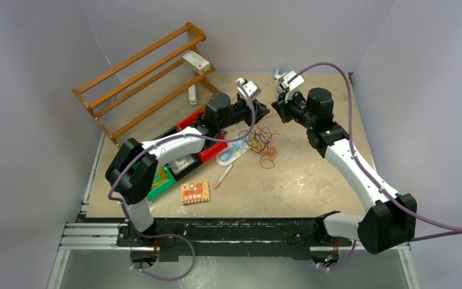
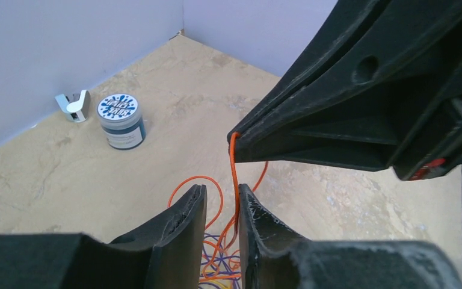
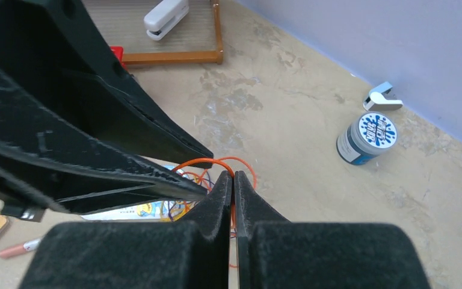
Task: Untangle the cables
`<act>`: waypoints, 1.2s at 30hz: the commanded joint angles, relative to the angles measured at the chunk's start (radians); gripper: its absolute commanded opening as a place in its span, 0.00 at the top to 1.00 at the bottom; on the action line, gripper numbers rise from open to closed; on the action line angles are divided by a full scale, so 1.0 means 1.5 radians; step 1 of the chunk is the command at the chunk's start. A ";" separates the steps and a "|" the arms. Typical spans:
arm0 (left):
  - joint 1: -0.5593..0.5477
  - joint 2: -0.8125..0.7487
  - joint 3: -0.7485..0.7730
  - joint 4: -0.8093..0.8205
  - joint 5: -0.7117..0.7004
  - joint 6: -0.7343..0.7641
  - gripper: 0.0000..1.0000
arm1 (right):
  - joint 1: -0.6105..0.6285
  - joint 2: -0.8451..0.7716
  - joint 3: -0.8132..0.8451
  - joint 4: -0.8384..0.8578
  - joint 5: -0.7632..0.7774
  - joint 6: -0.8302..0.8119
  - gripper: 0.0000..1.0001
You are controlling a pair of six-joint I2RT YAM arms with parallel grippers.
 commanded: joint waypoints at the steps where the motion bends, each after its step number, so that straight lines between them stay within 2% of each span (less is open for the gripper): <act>1: -0.002 0.012 0.045 0.021 0.011 0.012 0.79 | -0.001 -0.033 -0.005 0.027 -0.019 0.008 1.00; 5: -0.002 0.015 0.059 -0.001 0.015 0.020 0.98 | -0.001 -0.040 -0.017 0.031 -0.017 0.014 1.00; 7: -0.003 0.010 0.063 -0.012 -0.002 0.023 1.00 | -0.001 -0.051 -0.030 0.032 -0.014 0.019 0.97; 9: -0.003 0.001 0.064 -0.019 -0.019 0.024 1.00 | -0.001 -0.073 -0.063 0.053 -0.016 0.039 0.87; 12: -0.003 -0.010 0.067 -0.033 -0.039 0.021 1.00 | -0.002 -0.120 -0.130 0.129 0.003 0.080 0.63; 15: -0.003 -0.016 0.079 -0.054 -0.060 0.013 1.00 | -0.002 -0.171 -0.199 0.211 0.013 0.106 0.48; 19: -0.002 -0.026 0.099 -0.074 -0.090 -0.012 1.00 | -0.002 -0.220 -0.288 0.331 0.010 0.134 0.34; 26: -0.002 -0.043 0.132 -0.103 -0.114 -0.068 1.00 | -0.002 -0.163 -0.328 0.481 -0.024 0.145 0.31; 36: -0.002 -0.069 0.179 -0.159 -0.153 -0.103 1.00 | -0.002 0.043 -0.296 0.686 -0.082 0.173 0.31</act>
